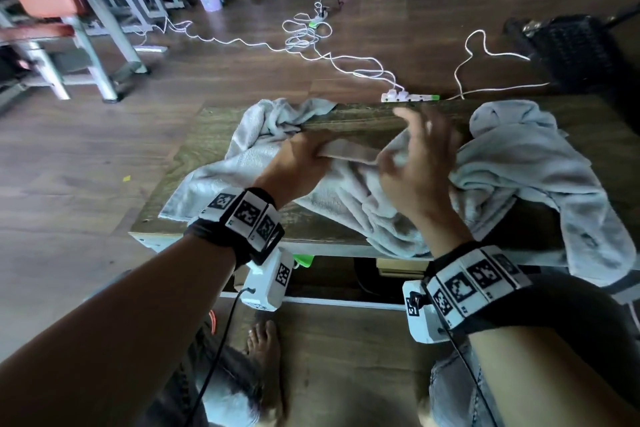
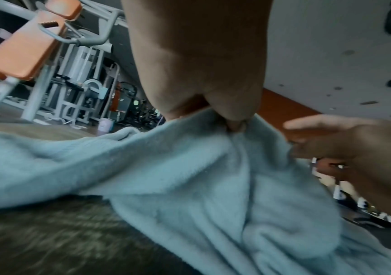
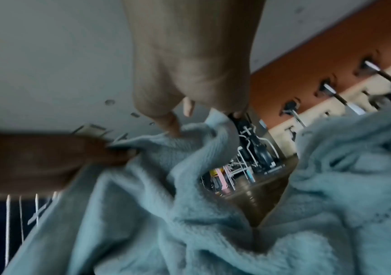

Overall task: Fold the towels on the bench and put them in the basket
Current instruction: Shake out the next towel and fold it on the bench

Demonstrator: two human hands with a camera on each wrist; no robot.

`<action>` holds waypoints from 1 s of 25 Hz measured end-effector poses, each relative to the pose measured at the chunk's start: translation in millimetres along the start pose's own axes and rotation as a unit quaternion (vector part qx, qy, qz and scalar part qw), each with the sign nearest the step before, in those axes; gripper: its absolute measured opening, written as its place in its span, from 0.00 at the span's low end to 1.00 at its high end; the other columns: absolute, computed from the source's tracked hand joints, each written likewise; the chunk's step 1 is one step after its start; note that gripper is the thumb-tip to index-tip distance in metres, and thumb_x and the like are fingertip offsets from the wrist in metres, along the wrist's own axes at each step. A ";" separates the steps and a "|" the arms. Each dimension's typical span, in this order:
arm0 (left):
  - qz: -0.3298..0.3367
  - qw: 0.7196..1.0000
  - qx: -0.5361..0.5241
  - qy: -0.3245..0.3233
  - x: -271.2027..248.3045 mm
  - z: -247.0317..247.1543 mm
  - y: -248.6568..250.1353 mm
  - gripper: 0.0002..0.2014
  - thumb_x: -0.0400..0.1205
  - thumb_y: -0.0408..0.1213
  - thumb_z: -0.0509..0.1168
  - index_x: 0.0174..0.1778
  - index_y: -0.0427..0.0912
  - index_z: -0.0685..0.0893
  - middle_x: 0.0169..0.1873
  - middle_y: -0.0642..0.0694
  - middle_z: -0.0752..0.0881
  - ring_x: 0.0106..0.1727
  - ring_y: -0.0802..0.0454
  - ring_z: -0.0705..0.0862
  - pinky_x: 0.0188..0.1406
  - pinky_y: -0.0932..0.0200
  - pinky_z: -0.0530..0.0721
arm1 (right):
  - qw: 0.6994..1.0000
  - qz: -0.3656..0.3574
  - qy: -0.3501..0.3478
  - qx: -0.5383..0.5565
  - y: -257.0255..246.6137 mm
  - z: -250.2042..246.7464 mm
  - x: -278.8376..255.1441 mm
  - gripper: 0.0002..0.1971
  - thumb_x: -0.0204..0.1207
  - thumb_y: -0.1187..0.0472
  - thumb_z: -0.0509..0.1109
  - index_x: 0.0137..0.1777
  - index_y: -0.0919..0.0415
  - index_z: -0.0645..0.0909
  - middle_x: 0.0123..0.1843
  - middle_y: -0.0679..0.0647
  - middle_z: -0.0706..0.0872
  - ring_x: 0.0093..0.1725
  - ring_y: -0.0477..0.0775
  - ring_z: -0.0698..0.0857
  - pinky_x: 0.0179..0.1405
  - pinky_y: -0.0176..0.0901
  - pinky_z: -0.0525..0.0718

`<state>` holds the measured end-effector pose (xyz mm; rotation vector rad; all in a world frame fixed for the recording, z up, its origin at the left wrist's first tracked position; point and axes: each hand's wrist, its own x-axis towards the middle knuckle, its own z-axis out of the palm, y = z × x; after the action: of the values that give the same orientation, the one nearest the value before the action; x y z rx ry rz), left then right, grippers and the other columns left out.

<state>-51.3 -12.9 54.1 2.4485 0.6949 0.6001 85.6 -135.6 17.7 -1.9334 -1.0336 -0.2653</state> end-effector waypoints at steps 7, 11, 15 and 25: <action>0.049 0.995 0.067 -0.056 3.0 -8.7 -5.5 0.10 0.81 0.32 0.66 0.56 0.40 0.89 0.44 0.48 0.90 0.45 0.49 0.88 0.41 0.63 0.83 | 0.998 -0.001 -0.002 -0.064 -10.6 -15.9 -3.6 0.16 0.72 0.53 0.56 0.47 0.55 0.85 0.53 0.59 0.82 0.60 0.65 0.75 0.58 0.54 0.70; -0.126 0.986 0.108 -0.015 -14.5 -39.3 -49.7 0.10 0.77 0.28 0.62 0.32 0.45 0.81 0.33 0.37 0.86 0.42 0.34 0.88 0.31 0.59 0.74 | 0.984 0.132 0.117 0.011 -10.5 -23.2 3.4 0.17 0.72 0.59 0.60 0.57 0.58 0.84 0.56 0.65 0.84 0.61 0.70 0.77 0.61 0.60 0.74; -0.069 0.993 0.081 -0.042 -24.1 -38.7 -31.3 0.12 0.76 0.30 0.58 0.42 0.36 0.88 0.44 0.41 0.90 0.51 0.40 0.87 0.44 0.63 0.76 | 0.994 -0.017 -0.108 -0.009 -29.8 -3.1 -22.2 0.33 0.69 0.46 0.68 0.76 0.52 0.74 0.74 0.59 0.72 0.72 0.57 0.61 0.72 0.63 0.65; -0.159 0.977 0.139 0.033 -18.6 -48.2 -19.1 0.17 0.73 0.48 0.73 0.53 0.43 0.90 0.48 0.39 0.91 0.50 0.39 0.88 0.47 0.54 0.83 | 0.998 0.040 0.017 -0.038 -20.5 -8.6 -13.8 0.09 0.74 0.56 0.55 0.33 0.54 0.67 0.36 0.63 0.85 0.39 0.69 0.83 0.38 0.56 0.78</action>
<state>-97.9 7.5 74.9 2.4945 1.2436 0.4849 63.4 -145.1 27.7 -2.0277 -0.9330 -0.2946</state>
